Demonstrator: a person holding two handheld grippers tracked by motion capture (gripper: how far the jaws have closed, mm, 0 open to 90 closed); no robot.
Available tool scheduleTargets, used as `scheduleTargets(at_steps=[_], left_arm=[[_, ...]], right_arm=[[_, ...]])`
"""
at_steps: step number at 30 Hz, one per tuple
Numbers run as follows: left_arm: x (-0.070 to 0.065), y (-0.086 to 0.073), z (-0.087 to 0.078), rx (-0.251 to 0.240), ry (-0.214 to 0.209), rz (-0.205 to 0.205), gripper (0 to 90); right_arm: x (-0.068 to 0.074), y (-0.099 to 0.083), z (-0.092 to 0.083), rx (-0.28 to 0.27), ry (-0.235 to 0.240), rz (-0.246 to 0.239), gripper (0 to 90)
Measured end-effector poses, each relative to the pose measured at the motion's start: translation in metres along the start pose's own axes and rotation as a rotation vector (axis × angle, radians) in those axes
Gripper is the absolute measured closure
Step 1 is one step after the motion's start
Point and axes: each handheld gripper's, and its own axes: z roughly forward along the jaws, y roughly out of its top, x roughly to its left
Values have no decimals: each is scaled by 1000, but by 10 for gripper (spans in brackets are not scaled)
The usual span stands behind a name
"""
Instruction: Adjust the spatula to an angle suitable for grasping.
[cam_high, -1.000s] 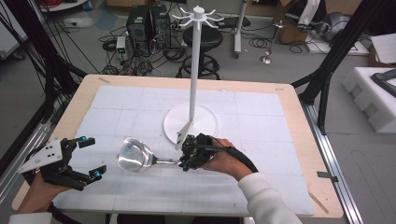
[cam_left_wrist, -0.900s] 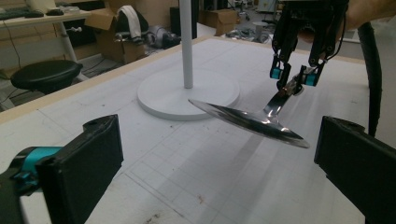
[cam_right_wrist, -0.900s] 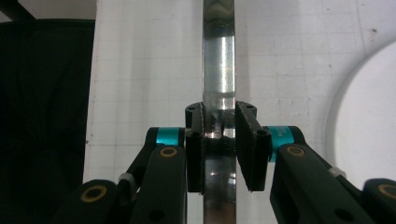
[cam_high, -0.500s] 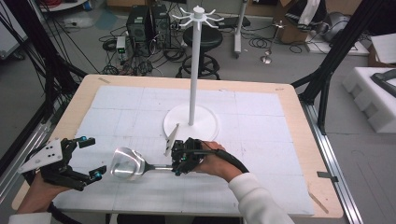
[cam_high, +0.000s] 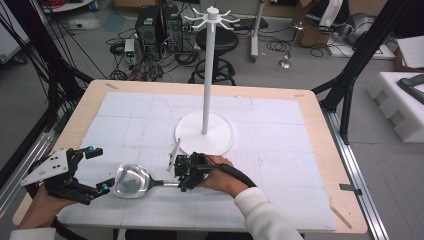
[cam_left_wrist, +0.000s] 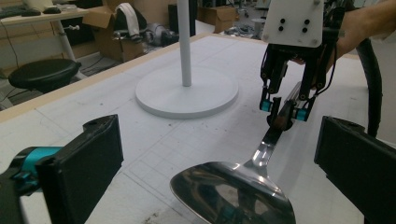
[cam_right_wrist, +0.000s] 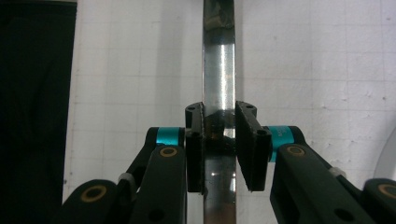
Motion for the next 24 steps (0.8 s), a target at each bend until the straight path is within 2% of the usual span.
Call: scheduleTargets(at_steps=[1,2,3,4,5,7,8,10,11,12,14,17,18,19,21,22,23,24], left_arm=[[0,0,0,2,0,1,17],[0,0,0,2,0,1,17],[0,0,0,3,0,2,17],[0,0,0,3,1,1,17],[0,0,1,1,2,-1,17],[0,0,1,2,4,-2,17],[0,0,1,2,3,-1,17],[0,0,1,5,1,1,17],[0,-1,1,7,0,2,17],[0,-1,2,7,1,0,17],[0,-1,2,11,0,1,17],[0,-1,3,11,-1,0,17],[0,-1,3,11,-1,0,17],[0,-2,3,12,-1,-1,17],[0,-2,3,15,-1,-1,17],[0,-2,3,16,-1,-2,17],[0,-2,4,18,-2,-1,17],[0,-3,4,18,-2,-2,17]], right_arm=[[-1,0,2,-8,-4,-23,751],[1,1,3,13,-4,-4,752],[0,1,5,6,0,-30,751],[2,1,6,23,1,-20,752],[3,2,9,23,3,-39,752],[5,2,12,39,7,-38,752],[4,3,13,35,-1,-59,751],[4,3,15,42,9,-59,751],[4,4,16,31,0,-81,751],[5,4,16,40,8,-63,751],[6,5,18,47,8,-61,751],[5,6,22,36,8,-93,751],[7,5,22,52,8,-70,750],[7,5,23,56,14,-68,748],[5,5,24,38,18,-98,738],[5,5,25,39,27,-94,718],[5,4,24,36,37,-70,622],[5,4,23,27,22,-59,545]])
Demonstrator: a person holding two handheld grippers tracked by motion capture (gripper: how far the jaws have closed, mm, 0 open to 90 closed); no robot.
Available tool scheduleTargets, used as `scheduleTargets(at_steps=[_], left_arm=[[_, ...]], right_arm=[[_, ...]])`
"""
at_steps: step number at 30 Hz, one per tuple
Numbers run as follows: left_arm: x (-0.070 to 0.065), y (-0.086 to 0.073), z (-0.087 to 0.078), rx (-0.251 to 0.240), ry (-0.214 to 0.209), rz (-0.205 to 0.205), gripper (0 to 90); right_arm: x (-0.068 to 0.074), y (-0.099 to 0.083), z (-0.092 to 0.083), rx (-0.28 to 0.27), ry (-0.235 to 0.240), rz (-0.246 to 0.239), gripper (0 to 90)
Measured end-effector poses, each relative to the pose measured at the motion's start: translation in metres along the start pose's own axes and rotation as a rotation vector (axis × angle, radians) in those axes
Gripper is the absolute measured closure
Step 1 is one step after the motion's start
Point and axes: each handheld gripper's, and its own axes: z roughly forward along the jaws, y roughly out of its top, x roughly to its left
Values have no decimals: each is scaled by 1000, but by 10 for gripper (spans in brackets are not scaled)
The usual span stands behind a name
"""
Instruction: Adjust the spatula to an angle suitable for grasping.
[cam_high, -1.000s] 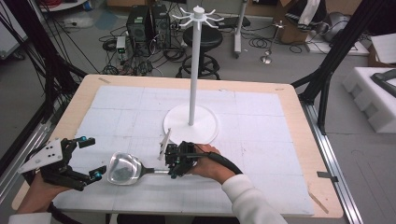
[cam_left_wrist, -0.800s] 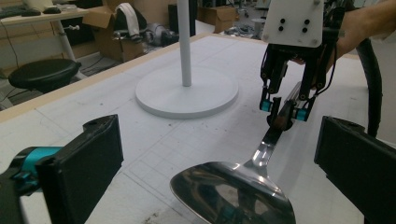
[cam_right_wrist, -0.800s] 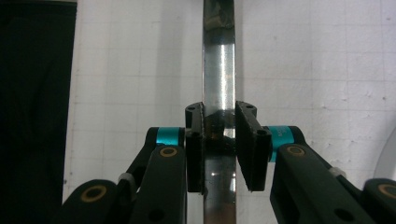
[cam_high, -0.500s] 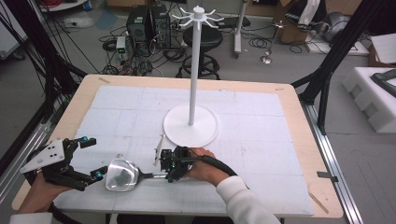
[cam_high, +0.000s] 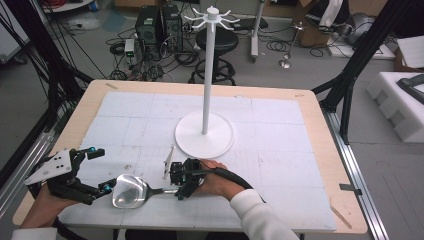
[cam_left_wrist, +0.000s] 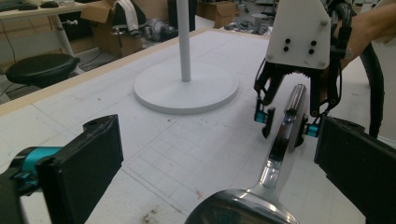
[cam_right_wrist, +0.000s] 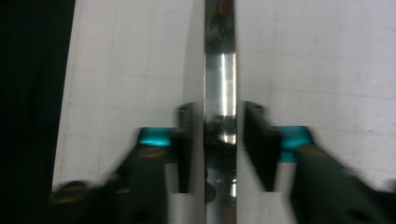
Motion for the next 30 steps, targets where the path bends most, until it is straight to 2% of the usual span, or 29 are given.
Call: scheduleTargets(at_steps=[1,2,4,5,6,8,9,10,11,12,13,15,16,18,24,30], left_arm=[[0,0,0,2,-1,0,17],[0,0,1,4,-1,0,17],[-1,0,1,5,-3,2,17],[-1,0,1,8,-2,3,17],[-1,0,1,8,-1,2,17],[-1,-1,1,12,-2,2,17],[-1,-1,2,13,3,2,17],[-1,-1,2,13,4,2,17],[-1,0,2,12,1,3,17],[-1,0,2,12,-1,5,17],[-2,0,2,12,2,5,17],[-2,0,3,14,2,5,17],[-2,0,3,16,0,8,17],[-2,0,3,17,0,7,17],[-4,3,5,16,-5,13,17],[-7,7,8,18,-11,24,17]], right_arm=[[-2,0,0,-20,-6,-21,532],[-1,-1,-1,-5,6,3,494],[-3,-3,-1,-20,15,-15,347],[-1,-4,-2,-7,19,17,314],[-1,-4,-4,-24,17,12,262],[-1,-5,-8,-76,-7,17,124],[2,-5,-13,-83,-31,61,90],[1,-5,-15,-122,-52,35,66],[1,-6,-19,-156,-80,59,2],[3,-7,-23,-175,-92,74,4],[3,-7,-26,-185,-97,67,4],[5,-10,-36,-242,-106,55,3],[6,-12,-40,-253,-96,68,3],[8,-17,-48,-276,-119,68,3],[15,-40,-74,-379,-160,103,3],[23,-62,-100,-491,-213,110,3]])
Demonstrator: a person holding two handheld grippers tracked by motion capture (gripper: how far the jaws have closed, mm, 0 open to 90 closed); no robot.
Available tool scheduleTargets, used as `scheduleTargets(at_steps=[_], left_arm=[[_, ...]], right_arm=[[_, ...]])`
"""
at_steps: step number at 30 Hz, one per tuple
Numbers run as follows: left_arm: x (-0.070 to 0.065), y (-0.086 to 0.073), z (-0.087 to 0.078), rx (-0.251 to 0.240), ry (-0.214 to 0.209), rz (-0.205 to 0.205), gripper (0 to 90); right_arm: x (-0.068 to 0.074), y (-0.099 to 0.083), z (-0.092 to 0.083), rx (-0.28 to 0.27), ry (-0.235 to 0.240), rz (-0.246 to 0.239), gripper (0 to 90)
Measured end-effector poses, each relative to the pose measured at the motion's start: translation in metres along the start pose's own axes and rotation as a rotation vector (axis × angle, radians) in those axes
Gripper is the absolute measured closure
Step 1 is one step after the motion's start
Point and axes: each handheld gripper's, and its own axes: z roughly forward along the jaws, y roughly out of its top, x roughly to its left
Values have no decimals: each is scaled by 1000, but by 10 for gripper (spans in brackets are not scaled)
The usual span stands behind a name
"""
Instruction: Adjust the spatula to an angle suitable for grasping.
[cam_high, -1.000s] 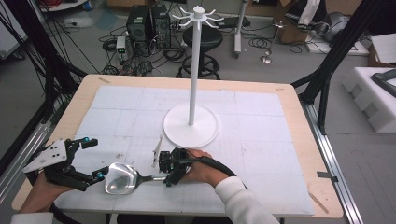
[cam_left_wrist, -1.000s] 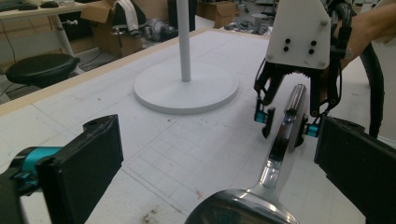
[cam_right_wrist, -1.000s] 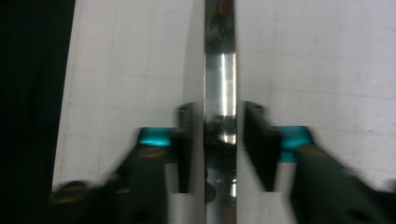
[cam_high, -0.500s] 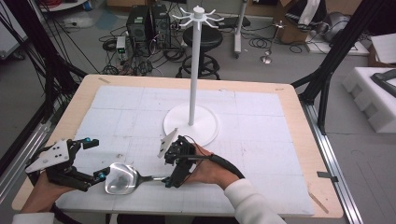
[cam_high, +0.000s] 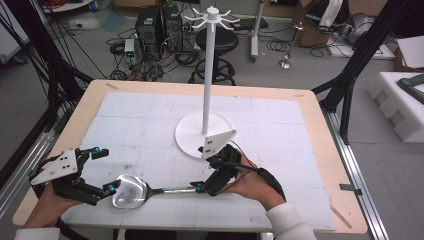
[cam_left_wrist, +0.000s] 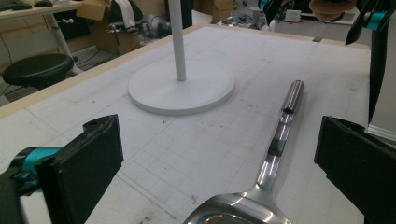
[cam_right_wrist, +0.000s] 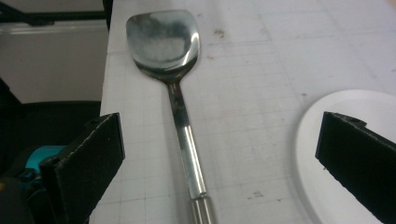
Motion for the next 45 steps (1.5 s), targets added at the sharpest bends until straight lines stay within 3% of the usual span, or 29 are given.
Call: scheduleTargets(at_steps=[7,13,17,23,30,32,38,41,45], left_arm=[[0,2,8,22,-21,0,17],[2,9,10,16,-34,-18,17],[5,18,10,13,-58,-16,17],[5,33,14,15,-72,10,17],[5,45,23,32,-84,17,17],[5,48,27,49,-99,23,17],[3,65,43,101,-139,61,17],[1,73,53,145,-156,58,17],[-3,81,67,173,-168,97,17]], right_arm=[[-2,-10,-26,-78,3,10,3],[-5,-24,-49,-119,-36,30,3],[-4,-37,-69,-165,-90,41,3],[-1,-60,-97,-261,-168,110,3],[1,-83,-115,-308,-226,145,4],[3,-91,-119,-319,-251,136,4],[8,-110,-128,-395,-285,170,4],[8,-113,-134,-403,-298,183,4],[10,-115,-141,-428,-320,178,4]])
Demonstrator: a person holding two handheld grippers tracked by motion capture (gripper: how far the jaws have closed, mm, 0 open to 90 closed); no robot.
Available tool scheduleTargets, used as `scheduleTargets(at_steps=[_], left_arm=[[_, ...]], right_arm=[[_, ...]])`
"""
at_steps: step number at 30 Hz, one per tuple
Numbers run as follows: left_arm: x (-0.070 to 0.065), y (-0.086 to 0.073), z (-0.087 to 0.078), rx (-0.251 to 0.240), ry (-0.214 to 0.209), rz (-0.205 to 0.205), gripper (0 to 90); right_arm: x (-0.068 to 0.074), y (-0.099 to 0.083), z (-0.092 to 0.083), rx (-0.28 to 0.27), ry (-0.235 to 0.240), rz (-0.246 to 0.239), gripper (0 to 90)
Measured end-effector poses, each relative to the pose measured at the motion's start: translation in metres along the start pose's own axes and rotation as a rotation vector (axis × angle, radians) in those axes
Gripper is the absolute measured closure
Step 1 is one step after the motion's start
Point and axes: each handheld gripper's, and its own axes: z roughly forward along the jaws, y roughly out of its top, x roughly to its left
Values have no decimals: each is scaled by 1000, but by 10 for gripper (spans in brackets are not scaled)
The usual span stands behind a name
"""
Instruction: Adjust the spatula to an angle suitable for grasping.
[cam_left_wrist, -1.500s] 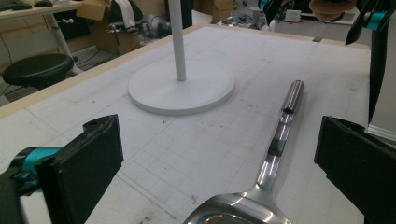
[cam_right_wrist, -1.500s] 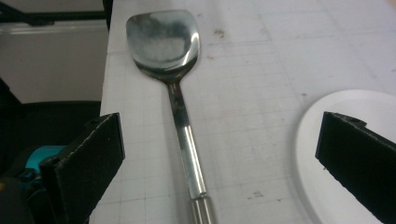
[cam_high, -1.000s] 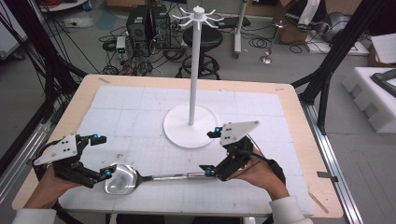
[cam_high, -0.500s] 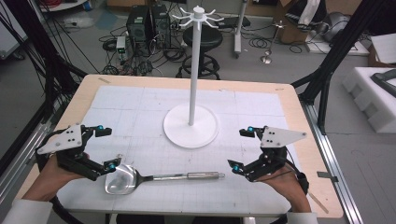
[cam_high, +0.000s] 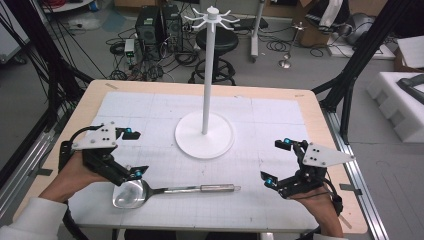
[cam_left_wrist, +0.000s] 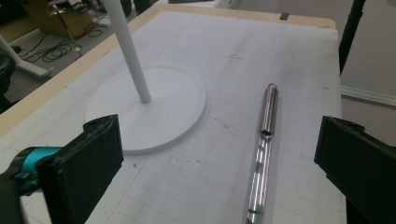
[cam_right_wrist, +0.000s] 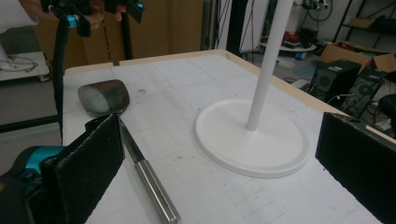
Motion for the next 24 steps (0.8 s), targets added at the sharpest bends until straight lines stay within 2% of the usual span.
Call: scheduleTargets(at_steps=[3,5,9,17,21,24], left_arm=[[-3,8,15,43,-26,21,17],[-6,12,27,97,-43,49,17],[-11,18,46,161,-79,88,17],[-19,21,83,263,-137,109,17],[-19,20,96,326,-169,108,17],[-21,19,103,368,-187,123,17]], right_arm=[[1,-1,-3,-7,1,3,4],[1,-2,-4,-12,-4,0,4],[1,-3,-4,-15,-7,11,4],[0,-6,-7,-17,-11,13,4],[0,-5,-10,-23,-14,14,4],[0,-5,-10,-22,-16,10,4]])
